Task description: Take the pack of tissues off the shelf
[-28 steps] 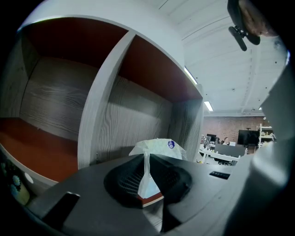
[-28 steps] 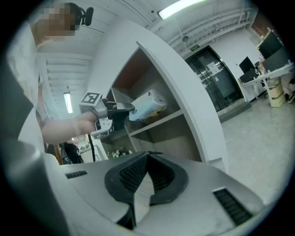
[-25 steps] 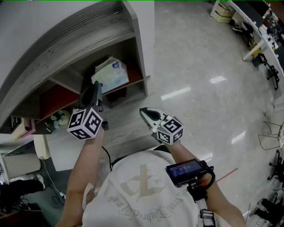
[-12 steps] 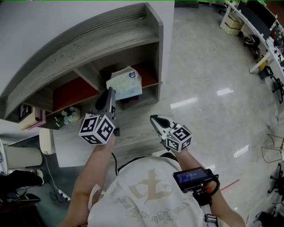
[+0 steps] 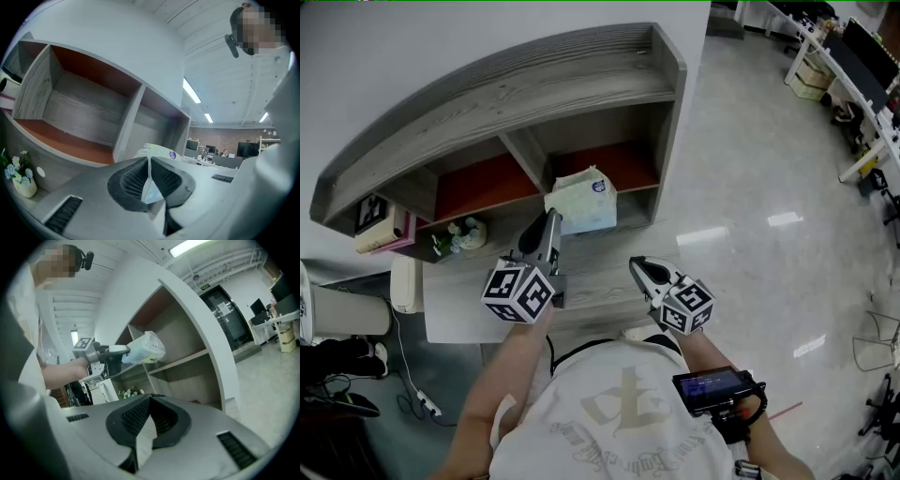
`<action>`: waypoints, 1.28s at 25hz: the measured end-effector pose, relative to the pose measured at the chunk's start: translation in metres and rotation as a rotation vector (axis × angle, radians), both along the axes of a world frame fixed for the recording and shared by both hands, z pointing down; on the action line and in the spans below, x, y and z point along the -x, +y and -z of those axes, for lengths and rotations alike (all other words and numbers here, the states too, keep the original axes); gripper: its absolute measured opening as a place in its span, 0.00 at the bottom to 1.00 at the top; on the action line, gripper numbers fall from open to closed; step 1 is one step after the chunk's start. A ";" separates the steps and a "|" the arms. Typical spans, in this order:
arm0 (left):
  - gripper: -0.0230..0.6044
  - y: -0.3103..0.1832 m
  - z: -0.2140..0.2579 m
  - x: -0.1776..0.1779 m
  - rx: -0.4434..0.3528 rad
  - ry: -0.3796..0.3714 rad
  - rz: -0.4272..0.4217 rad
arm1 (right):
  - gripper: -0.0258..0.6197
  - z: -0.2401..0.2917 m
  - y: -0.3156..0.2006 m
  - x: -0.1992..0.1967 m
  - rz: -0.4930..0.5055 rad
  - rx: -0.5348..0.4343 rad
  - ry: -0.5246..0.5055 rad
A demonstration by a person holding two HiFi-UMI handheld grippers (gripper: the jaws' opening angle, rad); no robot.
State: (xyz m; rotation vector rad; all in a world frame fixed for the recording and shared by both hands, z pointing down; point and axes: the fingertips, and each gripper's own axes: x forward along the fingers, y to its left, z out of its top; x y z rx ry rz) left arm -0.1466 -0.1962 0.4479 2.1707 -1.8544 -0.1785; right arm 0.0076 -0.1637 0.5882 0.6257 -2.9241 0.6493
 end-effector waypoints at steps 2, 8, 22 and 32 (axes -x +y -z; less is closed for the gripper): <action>0.08 0.010 -0.005 0.004 0.004 0.004 0.001 | 0.05 0.001 0.004 0.003 0.009 -0.003 -0.002; 0.08 0.038 -0.022 0.017 0.017 0.017 0.009 | 0.05 0.002 0.012 0.009 0.029 -0.004 -0.003; 0.08 0.099 -0.087 0.037 0.117 0.040 0.062 | 0.05 0.001 0.027 0.017 0.082 -0.013 0.013; 0.08 0.133 -0.137 0.046 0.201 0.049 0.097 | 0.04 -0.004 0.033 0.023 0.134 -0.024 0.048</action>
